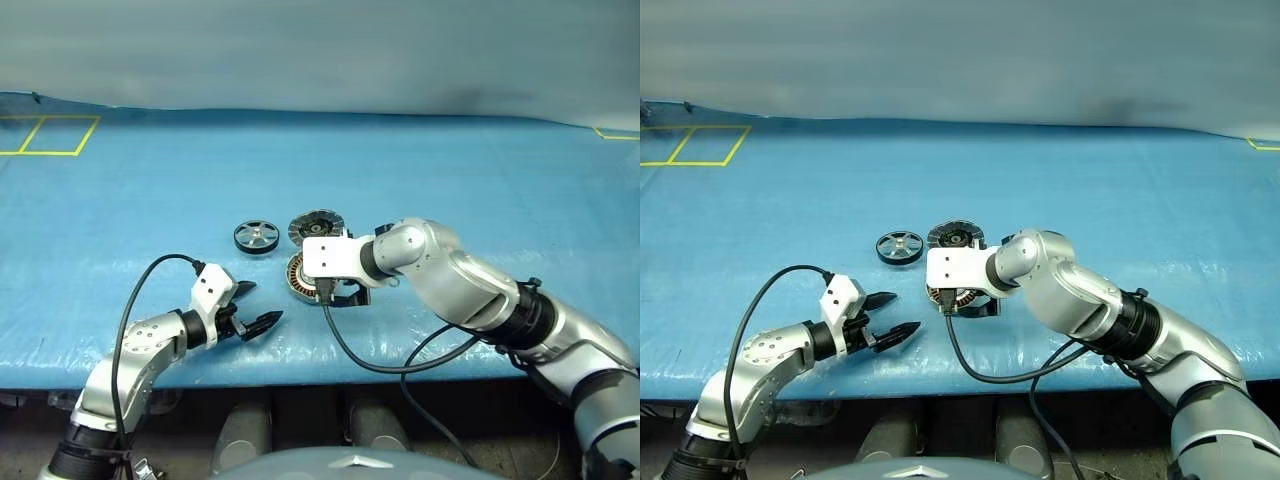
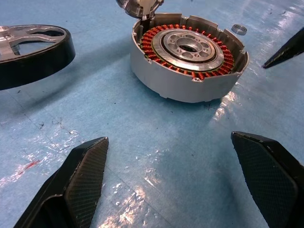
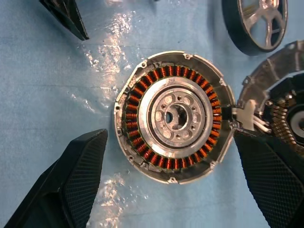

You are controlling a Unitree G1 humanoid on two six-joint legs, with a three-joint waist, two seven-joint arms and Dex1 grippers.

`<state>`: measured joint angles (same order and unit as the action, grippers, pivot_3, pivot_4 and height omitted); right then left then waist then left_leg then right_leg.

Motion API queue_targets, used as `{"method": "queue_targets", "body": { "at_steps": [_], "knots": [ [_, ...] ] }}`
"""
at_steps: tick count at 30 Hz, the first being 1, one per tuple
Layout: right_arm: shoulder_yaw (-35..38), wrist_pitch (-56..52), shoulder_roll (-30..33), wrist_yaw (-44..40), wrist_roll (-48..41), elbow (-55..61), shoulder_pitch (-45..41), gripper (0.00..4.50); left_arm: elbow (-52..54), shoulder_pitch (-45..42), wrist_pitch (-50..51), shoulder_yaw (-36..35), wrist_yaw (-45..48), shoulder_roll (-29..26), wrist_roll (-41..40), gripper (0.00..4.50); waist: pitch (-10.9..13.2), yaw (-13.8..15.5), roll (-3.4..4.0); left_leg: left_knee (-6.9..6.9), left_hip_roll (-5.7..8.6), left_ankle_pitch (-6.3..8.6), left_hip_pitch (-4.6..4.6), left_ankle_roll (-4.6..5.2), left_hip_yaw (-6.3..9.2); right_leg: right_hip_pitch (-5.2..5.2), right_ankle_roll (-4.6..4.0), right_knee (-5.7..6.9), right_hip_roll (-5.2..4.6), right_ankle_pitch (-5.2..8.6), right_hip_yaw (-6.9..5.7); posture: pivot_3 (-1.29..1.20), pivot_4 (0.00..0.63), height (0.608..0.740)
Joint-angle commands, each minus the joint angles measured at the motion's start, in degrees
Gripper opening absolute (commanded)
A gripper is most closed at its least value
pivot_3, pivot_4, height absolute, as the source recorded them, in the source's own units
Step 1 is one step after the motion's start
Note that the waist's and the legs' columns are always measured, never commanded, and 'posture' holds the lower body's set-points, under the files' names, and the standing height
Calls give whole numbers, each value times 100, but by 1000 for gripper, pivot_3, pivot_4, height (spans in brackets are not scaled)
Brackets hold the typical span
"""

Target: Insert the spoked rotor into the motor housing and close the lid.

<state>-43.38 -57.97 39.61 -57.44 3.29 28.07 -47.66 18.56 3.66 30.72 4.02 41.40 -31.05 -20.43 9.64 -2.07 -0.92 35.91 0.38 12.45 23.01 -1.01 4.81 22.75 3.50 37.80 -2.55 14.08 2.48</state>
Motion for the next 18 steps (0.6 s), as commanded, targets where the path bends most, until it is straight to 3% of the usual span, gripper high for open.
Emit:
{"method": "queue_targets", "body": {
  "at_steps": [1,7,11,15,18],
  "knots": [
    [460,-48,438,-15,-75,507,249,4461,56,-95,-4,1,78,-40,-42,4500,1,11,-2,0,0,0,1,0,0,-1,4,-1,0,3,-2,0,150,740],
    [2377,-555,311,539,-723,875,1609,4461,81,-110,39,-19,105,-112,-62,4500,3,47,-3,2,1,1,16,1,-2,9,-7,-1,-3,-4,-1,0,150,740],
    [3736,-542,-229,1088,-1061,1079,2718,4461,139,-70,94,-73,95,-146,-77,4500,3,71,-4,4,0,1,21,1,0,10,-6,-2,-1,-3,-6,0,150,740],
    [4321,-98,-855,1846,-1039,1126,3695,4461,205,-29,140,-114,96,-152,-97,4500,3,82,-3,6,1,1,25,2,-1,10,-4,-2,0,-2,-6,0,150,740],
    [4542,587,-1662,2654,-946,893,4408,4461,240,-13,153,-132,89,-153,-108,4500,2,67,-4,7,-2,0,23,2,-5,12,12,1,2,7,-3,0,150,740]
  ]
}}
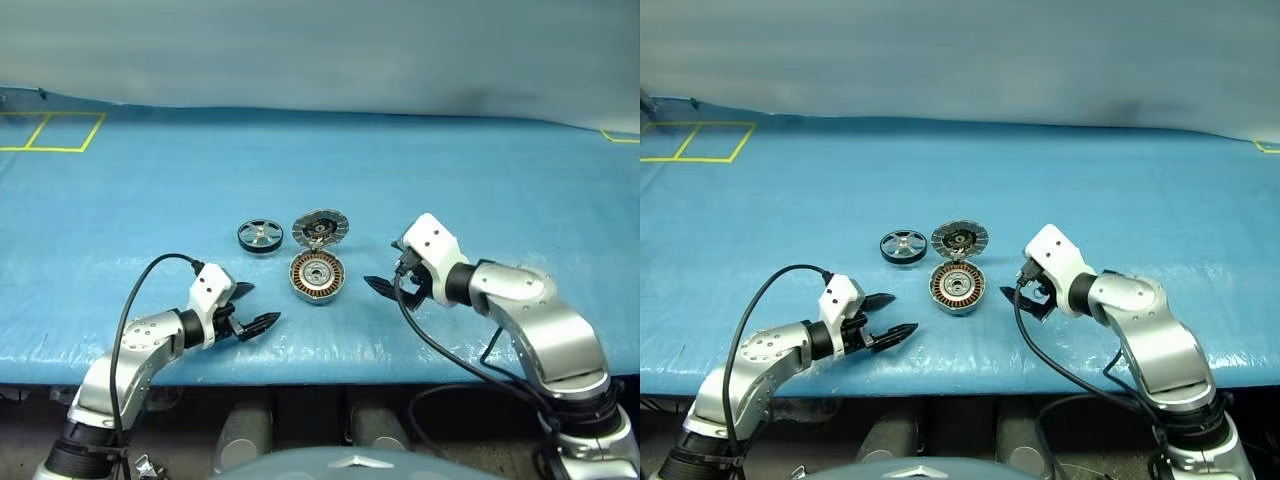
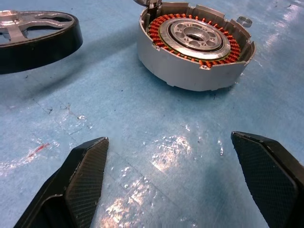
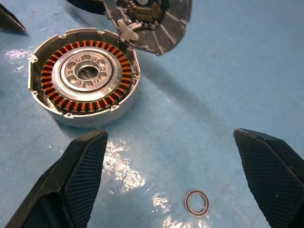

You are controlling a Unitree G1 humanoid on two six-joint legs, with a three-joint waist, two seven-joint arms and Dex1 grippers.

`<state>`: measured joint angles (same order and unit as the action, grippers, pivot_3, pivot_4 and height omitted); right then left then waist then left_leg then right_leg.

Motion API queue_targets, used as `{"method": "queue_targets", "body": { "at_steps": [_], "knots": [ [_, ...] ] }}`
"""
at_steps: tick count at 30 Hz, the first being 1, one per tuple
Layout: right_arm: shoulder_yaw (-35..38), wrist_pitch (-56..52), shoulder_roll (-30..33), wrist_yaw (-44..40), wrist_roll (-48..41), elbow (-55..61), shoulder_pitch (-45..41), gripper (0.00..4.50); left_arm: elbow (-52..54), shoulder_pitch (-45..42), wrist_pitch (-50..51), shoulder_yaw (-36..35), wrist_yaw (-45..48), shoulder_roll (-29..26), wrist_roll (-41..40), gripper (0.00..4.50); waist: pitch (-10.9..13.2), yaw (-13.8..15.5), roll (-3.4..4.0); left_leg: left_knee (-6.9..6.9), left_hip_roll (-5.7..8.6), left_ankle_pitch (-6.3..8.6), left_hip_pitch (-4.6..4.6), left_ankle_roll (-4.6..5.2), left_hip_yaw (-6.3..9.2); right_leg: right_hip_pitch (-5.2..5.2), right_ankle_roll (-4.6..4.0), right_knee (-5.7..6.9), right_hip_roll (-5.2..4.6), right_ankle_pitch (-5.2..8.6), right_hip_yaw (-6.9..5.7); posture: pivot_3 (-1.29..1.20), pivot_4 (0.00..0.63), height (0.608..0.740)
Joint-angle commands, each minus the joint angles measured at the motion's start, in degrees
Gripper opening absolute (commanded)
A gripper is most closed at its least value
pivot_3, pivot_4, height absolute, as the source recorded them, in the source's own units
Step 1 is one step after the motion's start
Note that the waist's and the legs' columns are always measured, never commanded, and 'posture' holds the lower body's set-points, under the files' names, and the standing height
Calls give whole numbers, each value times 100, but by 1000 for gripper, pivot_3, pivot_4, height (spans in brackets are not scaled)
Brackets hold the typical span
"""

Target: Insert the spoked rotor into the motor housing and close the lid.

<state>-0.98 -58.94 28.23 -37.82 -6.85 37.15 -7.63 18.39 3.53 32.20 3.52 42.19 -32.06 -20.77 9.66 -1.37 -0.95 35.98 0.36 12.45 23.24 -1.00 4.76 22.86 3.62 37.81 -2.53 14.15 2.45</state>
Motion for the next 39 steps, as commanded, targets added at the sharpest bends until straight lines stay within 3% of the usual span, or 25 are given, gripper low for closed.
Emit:
{"method": "queue_targets", "body": {
  "at_steps": [1,9,20,32,39],
  "knots": [
    [300,1007,-698,906,145,-115,587,4461,262,1,3,-83,10,-53,-76,4500,-1,-3,2,0,-3,0,-1,0,1,-2,7,1,3,5,-1,0,150,740],
    [30,3292,-1739,2381,808,-1339,1485,4461,260,-15,-395,-92,59,-34,25,4500,0,-17,6,2,-2,-1,-6,0,-18,-1,3,0,0,10,16,0,150,740],
    [30,4000,-2259,2691,545,-2227,1669,4461,275,47,-628,-92,81,-77,63,4500,-1,-23,7,0,-6,-2,-14,0,-21,-5,-16,3,2,19,18,0,150,740],
    [-55,3795,-2310,2625,216,-2164,2051,663,115,104,-1273,-14,99,-77,361,4500,-10,-13,1,-1,-37,-1,-43,0,-20,-32,-27,2,3,27,18,0,150,740],
    [-525,3134,-1957,2352,225,-1140,1736,660,-148,356,-1979,36,103,181,507,4500,-8,-36,6,-3,-41,-1,-42,1,-30,-25,-27,3,5,28,25,0,150,740]
  ]
}}
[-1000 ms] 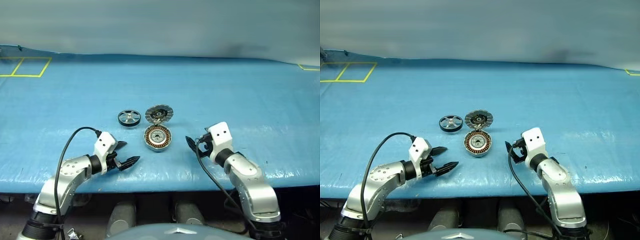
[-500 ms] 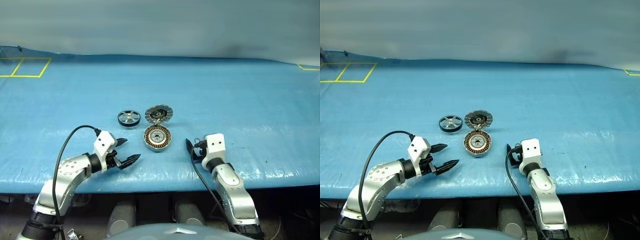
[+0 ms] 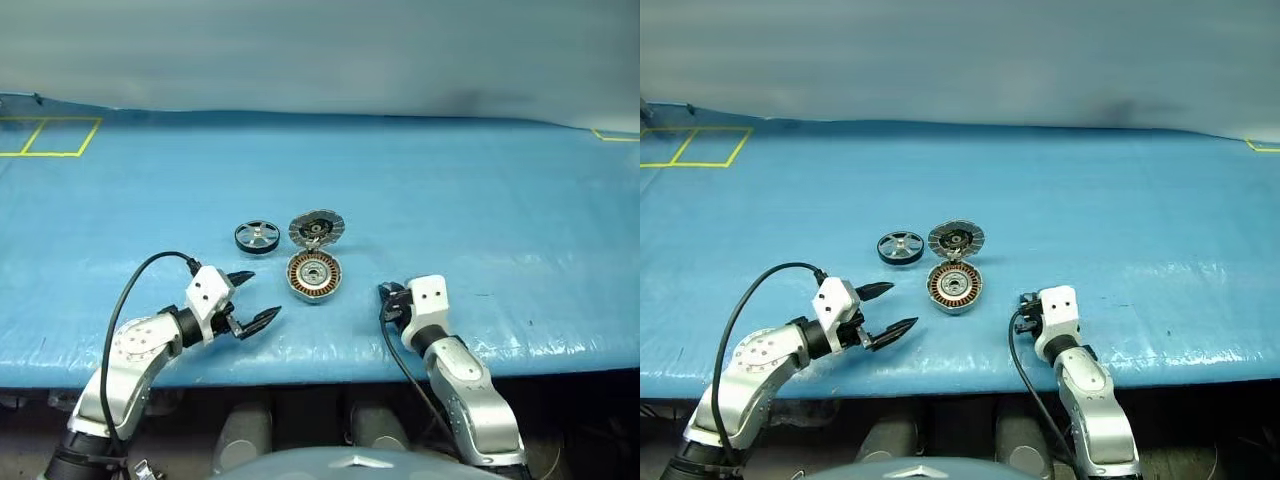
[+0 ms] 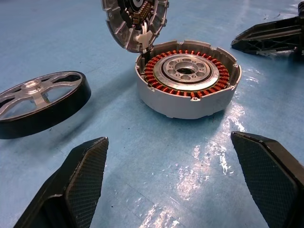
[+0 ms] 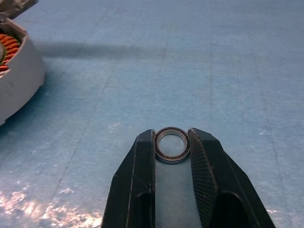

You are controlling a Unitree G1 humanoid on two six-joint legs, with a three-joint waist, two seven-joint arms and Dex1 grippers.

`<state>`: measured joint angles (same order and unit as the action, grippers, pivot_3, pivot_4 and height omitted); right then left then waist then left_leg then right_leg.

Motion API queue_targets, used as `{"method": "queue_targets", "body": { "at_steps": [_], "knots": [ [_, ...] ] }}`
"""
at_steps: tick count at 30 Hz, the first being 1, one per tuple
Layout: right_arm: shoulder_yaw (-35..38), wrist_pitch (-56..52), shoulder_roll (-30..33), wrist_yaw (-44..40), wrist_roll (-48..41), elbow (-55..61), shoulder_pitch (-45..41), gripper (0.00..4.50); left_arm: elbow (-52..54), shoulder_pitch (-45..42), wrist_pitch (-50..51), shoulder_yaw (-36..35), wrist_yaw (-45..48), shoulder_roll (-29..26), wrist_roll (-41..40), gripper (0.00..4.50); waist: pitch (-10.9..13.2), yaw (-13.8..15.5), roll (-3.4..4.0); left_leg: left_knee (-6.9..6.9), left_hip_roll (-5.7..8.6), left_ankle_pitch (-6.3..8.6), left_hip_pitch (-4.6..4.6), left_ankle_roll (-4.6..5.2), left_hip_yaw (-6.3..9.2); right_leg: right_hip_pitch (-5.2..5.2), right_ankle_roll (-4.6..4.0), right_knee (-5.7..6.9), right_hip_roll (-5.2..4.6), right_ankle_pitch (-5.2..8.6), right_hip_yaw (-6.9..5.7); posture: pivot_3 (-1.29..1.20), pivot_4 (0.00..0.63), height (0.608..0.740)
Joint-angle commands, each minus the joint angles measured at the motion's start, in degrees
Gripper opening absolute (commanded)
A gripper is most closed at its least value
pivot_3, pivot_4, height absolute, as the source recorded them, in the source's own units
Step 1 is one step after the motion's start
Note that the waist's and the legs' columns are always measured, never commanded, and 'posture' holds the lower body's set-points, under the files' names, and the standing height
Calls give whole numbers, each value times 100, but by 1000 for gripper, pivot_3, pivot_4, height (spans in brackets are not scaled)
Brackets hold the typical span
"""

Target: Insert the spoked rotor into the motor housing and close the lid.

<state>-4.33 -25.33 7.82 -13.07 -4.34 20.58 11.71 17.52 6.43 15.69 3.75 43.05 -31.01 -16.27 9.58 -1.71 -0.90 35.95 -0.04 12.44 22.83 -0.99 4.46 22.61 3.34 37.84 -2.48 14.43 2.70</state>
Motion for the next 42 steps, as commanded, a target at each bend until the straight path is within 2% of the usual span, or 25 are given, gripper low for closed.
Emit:
{"method": "queue_targets", "body": {
  "at_steps": [1,6,16,42],
  "knots": [
    [-253,-380,144,-177,-60,669,-328,660,-108,97,-424,3,3,135,57,4500,1,-2,2,0,-1,0,0,0,-1,2,0,1,1,0,1,0,150,740],
    [-754,-947,514,-557,-65,1054,-1017,660,-276,204,-794,-30,5,319,36,4500,3,10,3,6,1,0,5,1,-5,3,5,0,1,-3,3,0,150,740],
    [-1170,-1282,226,-684,-311,792,-1749,660,-270,246,-709,-92,46,288,-27,4500,3,5,3,3,7,0,7,0,2,4,5,1,8,-4,-3,0,150,740],
    [-1301,-1085,-95,-730,-422,-339,-1954,660,-289,201,-511,-84,94,279,-58,4500,2,-38,4,4,15,0,6,0,1,5,1,3,13,-12,-2,0,150,740]
  ]
}}
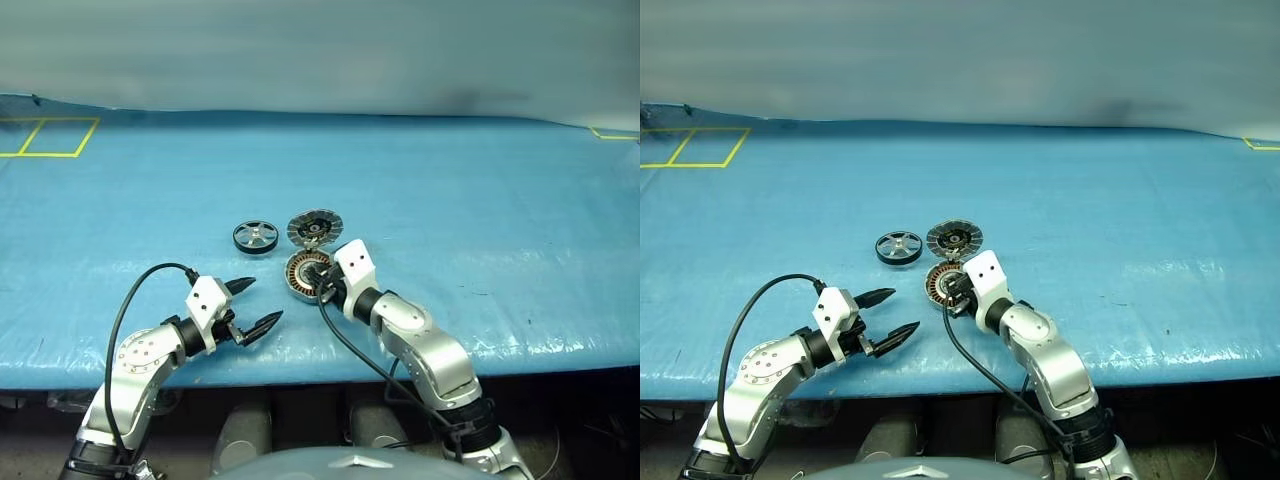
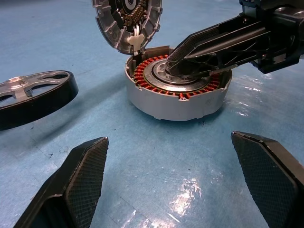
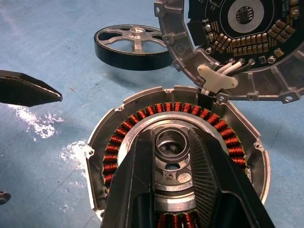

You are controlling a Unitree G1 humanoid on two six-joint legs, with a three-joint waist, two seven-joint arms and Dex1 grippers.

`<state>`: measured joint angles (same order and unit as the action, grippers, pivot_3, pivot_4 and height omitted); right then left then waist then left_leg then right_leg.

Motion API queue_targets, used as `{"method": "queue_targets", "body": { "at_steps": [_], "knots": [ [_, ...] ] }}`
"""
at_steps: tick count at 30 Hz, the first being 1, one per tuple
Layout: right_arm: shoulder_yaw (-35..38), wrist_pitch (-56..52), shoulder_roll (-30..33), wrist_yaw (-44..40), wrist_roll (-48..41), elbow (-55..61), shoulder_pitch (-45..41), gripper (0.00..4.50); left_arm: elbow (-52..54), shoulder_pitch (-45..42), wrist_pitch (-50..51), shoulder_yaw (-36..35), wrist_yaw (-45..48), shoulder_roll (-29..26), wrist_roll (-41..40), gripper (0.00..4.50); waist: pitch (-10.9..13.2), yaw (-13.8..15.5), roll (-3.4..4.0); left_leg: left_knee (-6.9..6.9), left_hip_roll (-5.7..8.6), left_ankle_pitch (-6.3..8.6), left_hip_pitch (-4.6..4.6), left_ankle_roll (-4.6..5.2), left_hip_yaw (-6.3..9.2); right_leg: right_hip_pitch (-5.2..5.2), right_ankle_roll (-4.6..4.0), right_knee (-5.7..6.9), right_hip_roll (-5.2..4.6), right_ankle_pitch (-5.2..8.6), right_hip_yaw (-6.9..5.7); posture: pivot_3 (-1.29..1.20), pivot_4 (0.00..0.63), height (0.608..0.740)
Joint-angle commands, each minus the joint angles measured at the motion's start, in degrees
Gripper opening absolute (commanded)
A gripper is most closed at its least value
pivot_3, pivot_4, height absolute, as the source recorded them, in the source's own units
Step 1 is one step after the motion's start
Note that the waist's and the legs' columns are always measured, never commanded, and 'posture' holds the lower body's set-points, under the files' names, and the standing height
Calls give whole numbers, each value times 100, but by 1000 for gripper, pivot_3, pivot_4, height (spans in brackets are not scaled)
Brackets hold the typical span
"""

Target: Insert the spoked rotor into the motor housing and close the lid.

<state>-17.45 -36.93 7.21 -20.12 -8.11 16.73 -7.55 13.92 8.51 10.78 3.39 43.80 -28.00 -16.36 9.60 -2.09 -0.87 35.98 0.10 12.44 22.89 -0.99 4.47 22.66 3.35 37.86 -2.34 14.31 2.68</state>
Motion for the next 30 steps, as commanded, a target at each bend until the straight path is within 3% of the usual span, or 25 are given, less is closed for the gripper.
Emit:
{"method": "queue_targets", "body": {
  "at_steps": [1,30],
  "knots": [
    [11,77,-30,-24,-47,42,-21,660,74,-5,-17,-49,18,-20,-52,4500,0,1,0,0,0,0,0,0,0,0,0,0,0,0,0,0,150,740],
    [0,-12,41,11,-11,153,69,660,25,-45,-20,-62,19,-27,-43,4500,-1,2,0,0,-1,0,-3,0,0,-3,4,-1,0,4,0,0,150,740]
  ]
}}
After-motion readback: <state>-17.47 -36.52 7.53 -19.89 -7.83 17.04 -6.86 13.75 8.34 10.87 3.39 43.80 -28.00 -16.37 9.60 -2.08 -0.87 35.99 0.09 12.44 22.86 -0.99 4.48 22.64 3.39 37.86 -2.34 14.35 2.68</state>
